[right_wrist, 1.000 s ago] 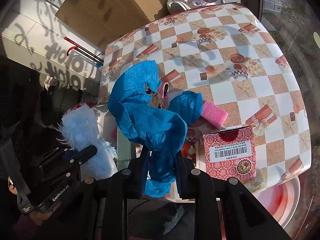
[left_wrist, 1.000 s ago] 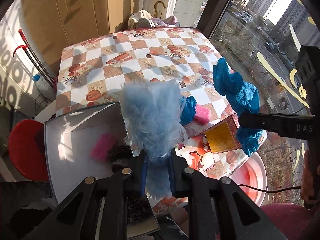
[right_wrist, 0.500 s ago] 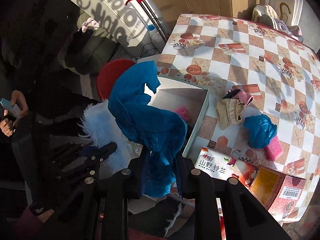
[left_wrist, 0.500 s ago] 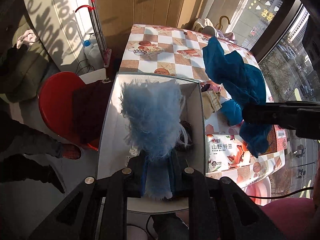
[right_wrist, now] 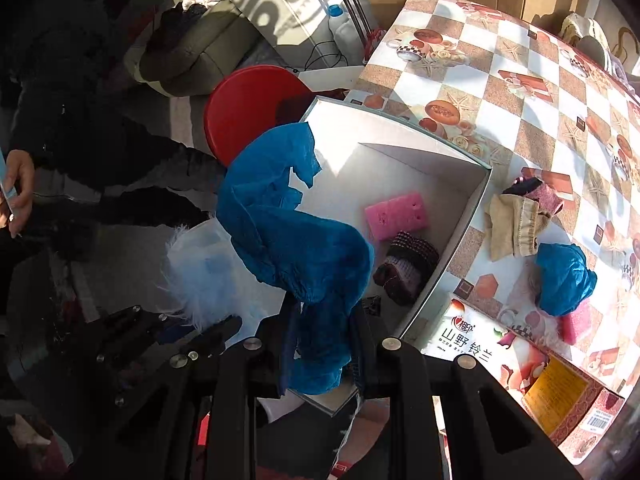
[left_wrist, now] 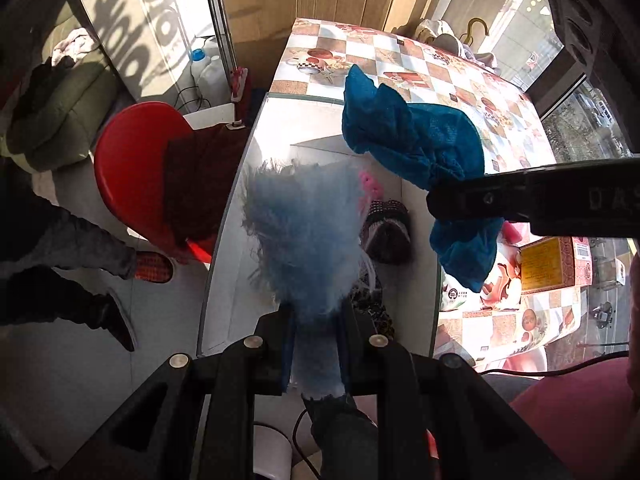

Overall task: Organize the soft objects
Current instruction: 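Carry the blue boa and blue bag with both tools over the white box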

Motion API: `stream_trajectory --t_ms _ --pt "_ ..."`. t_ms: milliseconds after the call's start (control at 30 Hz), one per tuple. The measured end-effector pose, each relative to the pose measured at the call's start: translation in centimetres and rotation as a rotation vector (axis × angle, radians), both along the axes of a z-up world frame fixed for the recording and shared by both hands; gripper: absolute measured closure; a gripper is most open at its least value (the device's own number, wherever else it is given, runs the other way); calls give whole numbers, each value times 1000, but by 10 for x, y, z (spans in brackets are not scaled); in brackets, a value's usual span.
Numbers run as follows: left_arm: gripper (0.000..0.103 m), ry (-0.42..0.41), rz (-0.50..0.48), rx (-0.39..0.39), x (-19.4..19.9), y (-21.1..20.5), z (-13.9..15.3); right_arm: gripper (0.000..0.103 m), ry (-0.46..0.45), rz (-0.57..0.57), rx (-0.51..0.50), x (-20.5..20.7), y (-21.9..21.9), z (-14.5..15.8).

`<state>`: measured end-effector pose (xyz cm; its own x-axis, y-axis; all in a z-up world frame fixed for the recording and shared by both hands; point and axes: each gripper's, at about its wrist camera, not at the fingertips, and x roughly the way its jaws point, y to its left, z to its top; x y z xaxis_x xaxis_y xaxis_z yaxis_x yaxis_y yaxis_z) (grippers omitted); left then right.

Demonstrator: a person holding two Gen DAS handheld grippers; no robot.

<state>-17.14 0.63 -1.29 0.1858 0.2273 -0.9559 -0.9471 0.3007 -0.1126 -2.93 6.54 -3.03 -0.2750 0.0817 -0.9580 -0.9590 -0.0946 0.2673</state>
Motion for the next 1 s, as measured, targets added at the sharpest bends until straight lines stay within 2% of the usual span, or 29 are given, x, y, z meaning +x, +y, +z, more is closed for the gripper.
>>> stream_trajectory --t_ms 667,1000 --pt "83 10 32 -1 -13 -1 -2 78 -46 75 -76 -28 13 -15" --pt "83 13 8 -11 -9 1 -4 78 -52 75 -101 -29 14 -21"
